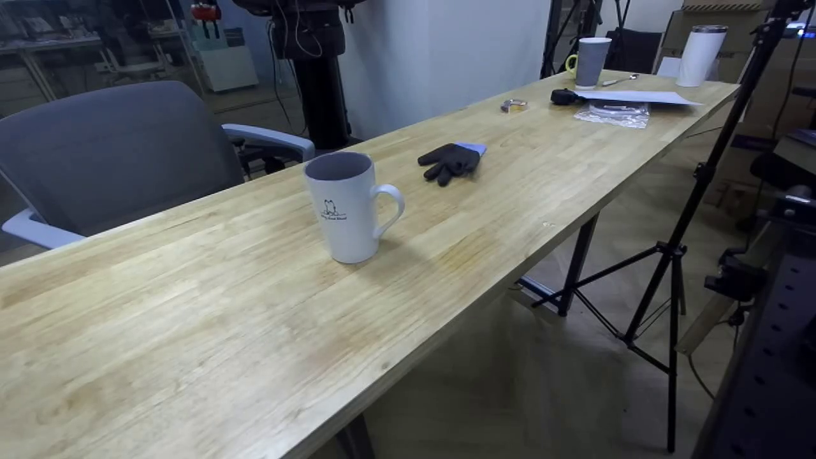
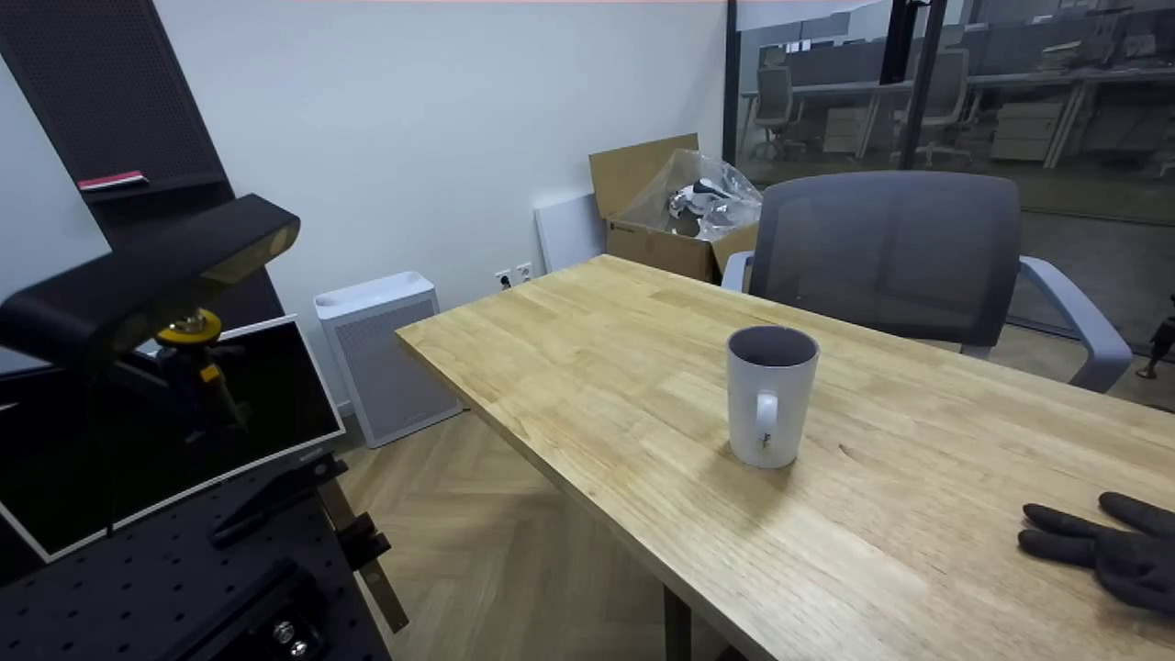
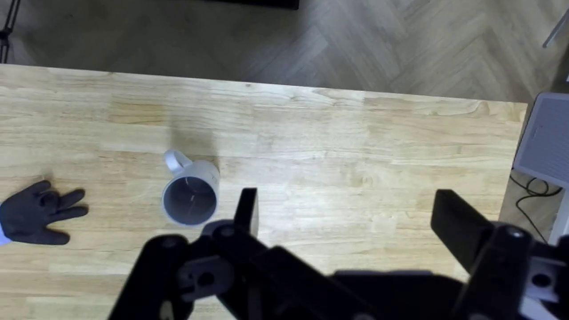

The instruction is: Move the white mug to the left

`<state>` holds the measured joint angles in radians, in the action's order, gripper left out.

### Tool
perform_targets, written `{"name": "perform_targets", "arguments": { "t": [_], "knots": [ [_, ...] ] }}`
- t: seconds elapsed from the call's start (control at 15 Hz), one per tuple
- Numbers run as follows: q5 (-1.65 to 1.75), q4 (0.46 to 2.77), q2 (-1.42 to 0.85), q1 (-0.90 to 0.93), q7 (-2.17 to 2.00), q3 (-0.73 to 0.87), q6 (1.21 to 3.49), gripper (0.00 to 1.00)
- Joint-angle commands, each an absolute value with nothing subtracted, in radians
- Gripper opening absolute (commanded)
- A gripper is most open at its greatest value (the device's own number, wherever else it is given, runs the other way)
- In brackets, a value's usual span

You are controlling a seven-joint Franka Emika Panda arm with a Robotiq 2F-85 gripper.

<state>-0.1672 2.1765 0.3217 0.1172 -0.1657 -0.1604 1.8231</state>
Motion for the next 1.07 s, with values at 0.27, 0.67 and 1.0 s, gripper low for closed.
{"name": "perform_targets", "arguments": {
  "t": [0.27, 0.67, 1.0],
  "knots": [
    [-0.167, 2.25, 0.346, 0.092, -0.013, -0.086, 2.048, 1.0],
    [-0.202, 2.312, 0.316, 0.091, 0.096, -0.033, 2.173, 1.0],
    [-0.227, 2.314, 0.243, 0.081, 0.135, 0.0, 2.142, 1.0]
  ]
}}
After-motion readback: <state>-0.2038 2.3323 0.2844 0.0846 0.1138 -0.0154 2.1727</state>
